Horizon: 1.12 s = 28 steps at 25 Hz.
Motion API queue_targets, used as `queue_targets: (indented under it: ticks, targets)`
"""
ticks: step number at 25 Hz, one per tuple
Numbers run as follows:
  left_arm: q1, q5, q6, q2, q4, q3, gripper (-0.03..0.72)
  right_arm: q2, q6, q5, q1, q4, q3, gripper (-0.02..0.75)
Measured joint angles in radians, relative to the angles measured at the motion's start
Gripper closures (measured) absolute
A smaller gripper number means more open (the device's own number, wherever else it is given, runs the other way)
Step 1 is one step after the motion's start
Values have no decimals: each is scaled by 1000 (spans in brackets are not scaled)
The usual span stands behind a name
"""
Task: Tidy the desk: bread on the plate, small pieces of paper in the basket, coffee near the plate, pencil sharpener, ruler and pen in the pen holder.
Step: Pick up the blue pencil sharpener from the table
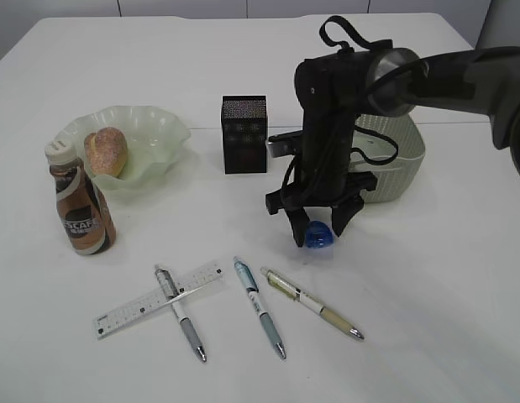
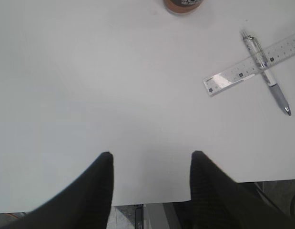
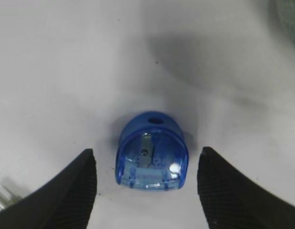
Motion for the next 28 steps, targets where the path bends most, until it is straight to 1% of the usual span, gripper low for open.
queue_targets:
  ticks: [17, 19, 22, 23, 28]
  targets:
    - [0, 0, 0, 0, 0, 0, 316, 17, 0, -2, 0, 0, 0, 225]
    - [0, 0, 0, 0, 0, 0, 316, 17, 0, -2, 0, 0, 0, 262]
    - [0, 0, 0, 0, 0, 0, 316, 17, 0, -2, 0, 0, 0, 365]
    - [0, 0, 0, 0, 0, 0, 316, 17, 0, -2, 0, 0, 0, 383]
    - [0, 0, 0, 0, 0, 0, 316, 17, 0, -2, 0, 0, 0, 397]
